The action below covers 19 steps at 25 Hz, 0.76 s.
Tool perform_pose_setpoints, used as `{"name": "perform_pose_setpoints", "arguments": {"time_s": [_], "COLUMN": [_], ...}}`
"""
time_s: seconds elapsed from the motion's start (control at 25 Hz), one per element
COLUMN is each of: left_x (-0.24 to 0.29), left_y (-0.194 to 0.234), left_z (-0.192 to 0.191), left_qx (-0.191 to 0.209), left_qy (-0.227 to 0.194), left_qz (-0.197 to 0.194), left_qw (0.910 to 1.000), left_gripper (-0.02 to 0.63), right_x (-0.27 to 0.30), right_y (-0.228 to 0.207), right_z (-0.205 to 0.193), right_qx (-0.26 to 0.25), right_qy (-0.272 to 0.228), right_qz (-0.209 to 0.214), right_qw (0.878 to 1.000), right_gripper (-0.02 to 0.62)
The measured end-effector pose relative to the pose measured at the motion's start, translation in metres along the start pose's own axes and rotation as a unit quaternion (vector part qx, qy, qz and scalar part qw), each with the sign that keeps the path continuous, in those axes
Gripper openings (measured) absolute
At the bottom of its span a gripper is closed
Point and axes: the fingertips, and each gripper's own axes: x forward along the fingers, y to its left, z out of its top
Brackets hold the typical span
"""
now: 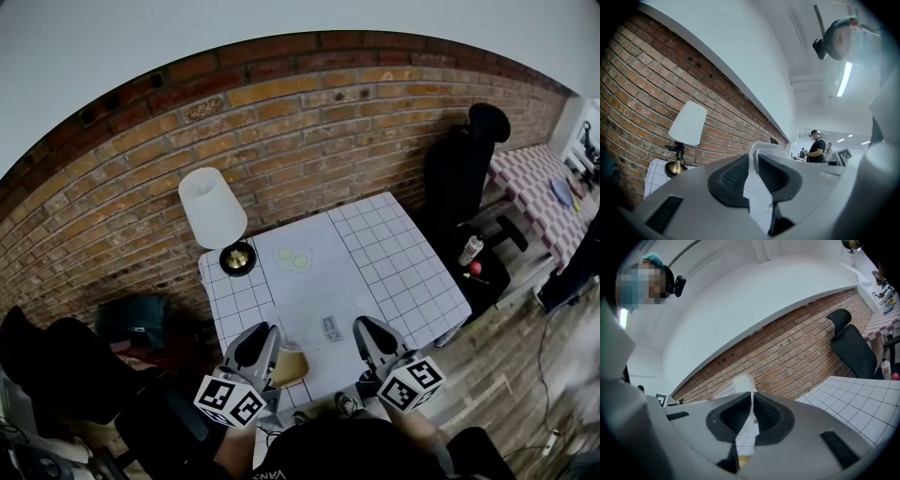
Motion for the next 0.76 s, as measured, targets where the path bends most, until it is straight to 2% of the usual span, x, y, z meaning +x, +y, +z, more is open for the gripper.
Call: {"name": "perform_pose_setpoints", "arguments": {"time_s": [0.76], "left_x": [-0.0013], "left_y": [0.0066], "left_z": [-0.0028], "left_qx": [-0.009], "left_qy": [-0.001], "left_qz": [0.016], "left_qw": [0.9998], "left_gripper": [0.071], "right_x": [0.0063], "right_y": [-0.0008], "right_z": [-0.0038], "right_qx": [0.003], "right_qy": [0.006], "right_qz": [0.006], "right_qw": [1.0], "right_gripper": [0.018]}}
